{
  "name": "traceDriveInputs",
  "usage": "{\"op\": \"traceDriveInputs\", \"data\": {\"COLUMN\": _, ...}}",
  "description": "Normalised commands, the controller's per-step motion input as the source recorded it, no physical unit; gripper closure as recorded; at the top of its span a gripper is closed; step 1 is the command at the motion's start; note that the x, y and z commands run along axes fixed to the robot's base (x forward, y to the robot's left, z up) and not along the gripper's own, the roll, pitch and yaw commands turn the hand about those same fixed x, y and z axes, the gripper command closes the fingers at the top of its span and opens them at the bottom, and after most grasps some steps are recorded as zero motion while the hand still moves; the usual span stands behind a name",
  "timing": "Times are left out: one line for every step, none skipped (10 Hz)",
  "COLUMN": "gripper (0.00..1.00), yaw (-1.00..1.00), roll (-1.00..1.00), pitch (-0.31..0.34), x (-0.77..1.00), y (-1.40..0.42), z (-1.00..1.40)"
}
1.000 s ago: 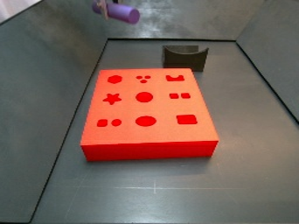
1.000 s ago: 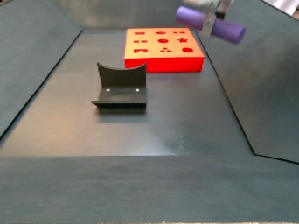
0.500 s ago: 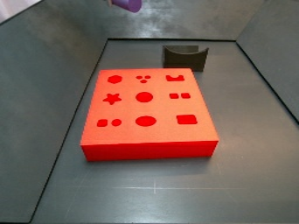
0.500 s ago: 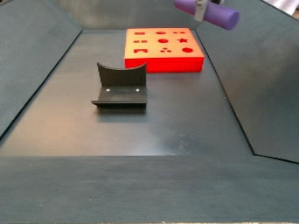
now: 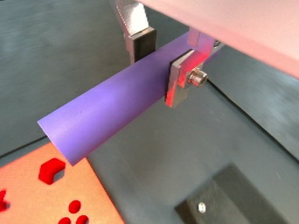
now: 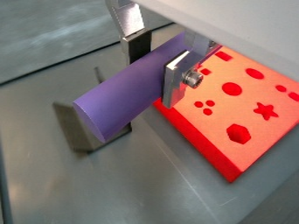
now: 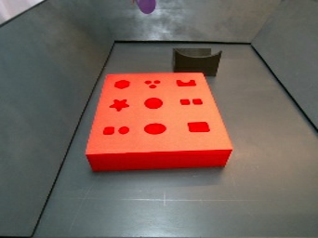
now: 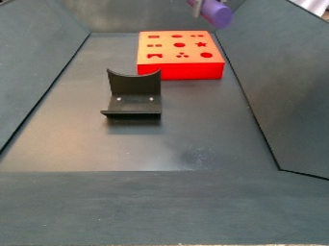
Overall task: Pick up the round object. Move up. Place the round object on the fixture. Regrasp the round object. Move to above the board. Insert the round object.
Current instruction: Place the round object on the fixture.
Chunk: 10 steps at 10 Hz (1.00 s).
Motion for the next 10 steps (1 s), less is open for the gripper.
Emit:
{"op": "traceDriveInputs", "data": {"gripper": 1.00, "yaw": -1.00, "roll": 0.12, "pitch": 0.329, "x": 1.00, "y": -0.02, "z": 0.04}}
{"op": "traceDriveInputs", "data": {"gripper": 1.00, "yaw": -0.79, "roll": 0.11, "pitch": 0.324, "x": 1.00, "y": -0.02, "z": 0.04}}
{"op": "traceDriveInputs", "data": {"gripper": 1.00, "yaw": -0.47, "roll": 0.09, "pitch": 0.276, "x": 1.00, "y": -0.02, "z": 0.03}}
{"op": "traceDriveInputs", "data": {"gripper": 1.00, "yaw": -0.35, "roll": 0.08, "pitch": 0.252, "x": 1.00, "y": -0.01, "z": 0.03}}
{"op": "traceDriveInputs", "data": {"gripper": 1.00, "yaw": -0.19, "roll": 0.06, "pitch": 0.215, "x": 1.00, "y": -0.01, "z": 0.02}}
{"op": "traceDriveInputs", "data": {"gripper": 1.00, "yaw": -0.12, "roll": 0.05, "pitch": 0.197, "x": 1.00, "y": -0.01, "z": 0.02}}
{"op": "traceDriveInputs", "data": {"gripper": 1.00, "yaw": 0.06, "roll": -1.00, "pitch": -0.046, "x": 1.00, "y": 0.28, "z": -0.16}}
{"op": "traceDriveInputs", "data": {"gripper": 1.00, "yaw": 0.07, "roll": -1.00, "pitch": -0.047, "x": 1.00, "y": 0.30, "z": -0.17}}
{"op": "traceDriveInputs", "data": {"gripper": 1.00, "yaw": 0.05, "roll": -1.00, "pitch": -0.049, "x": 1.00, "y": 0.28, "z": -0.15}}
{"op": "traceDriveInputs", "data": {"gripper": 1.00, "yaw": 0.05, "roll": -1.00, "pitch": -0.046, "x": 1.00, "y": 0.22, "z": -0.13}}
